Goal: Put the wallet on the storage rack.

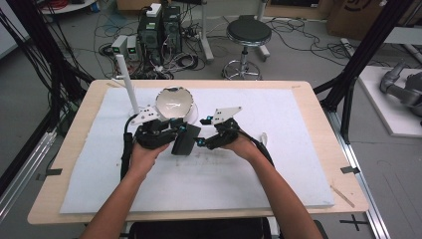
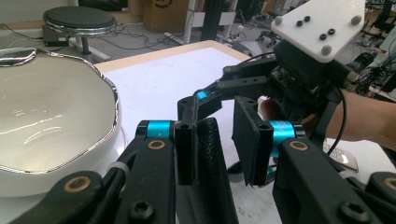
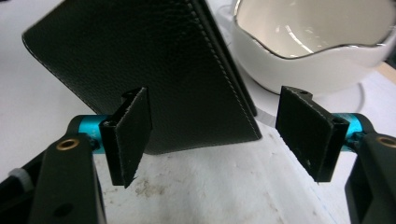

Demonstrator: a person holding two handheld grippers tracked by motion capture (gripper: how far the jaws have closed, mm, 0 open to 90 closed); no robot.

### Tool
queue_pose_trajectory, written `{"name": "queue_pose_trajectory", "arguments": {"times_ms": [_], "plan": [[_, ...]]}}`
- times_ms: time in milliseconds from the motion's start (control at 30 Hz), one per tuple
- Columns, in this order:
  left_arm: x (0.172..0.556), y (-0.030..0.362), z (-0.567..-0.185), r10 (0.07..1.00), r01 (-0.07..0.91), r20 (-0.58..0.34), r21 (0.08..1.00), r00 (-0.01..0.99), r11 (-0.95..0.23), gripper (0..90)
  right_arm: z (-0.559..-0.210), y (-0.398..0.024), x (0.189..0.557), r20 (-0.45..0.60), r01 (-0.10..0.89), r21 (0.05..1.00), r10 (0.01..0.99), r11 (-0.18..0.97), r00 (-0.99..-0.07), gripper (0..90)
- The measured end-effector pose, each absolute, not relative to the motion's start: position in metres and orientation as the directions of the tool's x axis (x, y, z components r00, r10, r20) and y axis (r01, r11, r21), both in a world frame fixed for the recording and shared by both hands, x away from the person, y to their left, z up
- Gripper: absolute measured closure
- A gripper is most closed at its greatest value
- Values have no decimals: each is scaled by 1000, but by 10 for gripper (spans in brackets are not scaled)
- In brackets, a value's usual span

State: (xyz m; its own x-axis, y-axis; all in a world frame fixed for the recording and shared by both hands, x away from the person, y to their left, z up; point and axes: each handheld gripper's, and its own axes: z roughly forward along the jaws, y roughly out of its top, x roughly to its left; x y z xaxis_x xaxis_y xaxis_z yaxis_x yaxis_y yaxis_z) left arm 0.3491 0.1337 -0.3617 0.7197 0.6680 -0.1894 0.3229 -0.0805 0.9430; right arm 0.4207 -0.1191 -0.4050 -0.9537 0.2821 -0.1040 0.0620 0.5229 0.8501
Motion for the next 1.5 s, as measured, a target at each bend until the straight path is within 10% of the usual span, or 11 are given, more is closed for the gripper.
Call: {"name": "queue_pose_trajectory", "arguments": {"times_ms": [400, 733, 967, 1333, 1500], "plan": [[351, 135, -362, 665, 330, -200, 941, 720, -74, 699, -405, -113, 423, -161, -21, 827, 201, 561, -966, 404], [352, 148, -363, 725, 293, -152, 954, 672, -72, 437, -403, -114, 419, -212, -78, 810, 166, 581, -963, 444], [361, 185, -396, 814, 423, -206, 904, 543, -53, 411, -408, -107, 414, -228, -117, 772, 100, 625, -968, 573], [360, 195, -404, 811, 435, -216, 899, 544, -53, 438, -411, -100, 422, -66, 57, 806, 185, 590, -981, 607], [361, 198, -407, 809, 434, -214, 899, 548, -57, 442, -410, -99, 422, -59, 87, 797, 220, 598, -974, 778]]}}
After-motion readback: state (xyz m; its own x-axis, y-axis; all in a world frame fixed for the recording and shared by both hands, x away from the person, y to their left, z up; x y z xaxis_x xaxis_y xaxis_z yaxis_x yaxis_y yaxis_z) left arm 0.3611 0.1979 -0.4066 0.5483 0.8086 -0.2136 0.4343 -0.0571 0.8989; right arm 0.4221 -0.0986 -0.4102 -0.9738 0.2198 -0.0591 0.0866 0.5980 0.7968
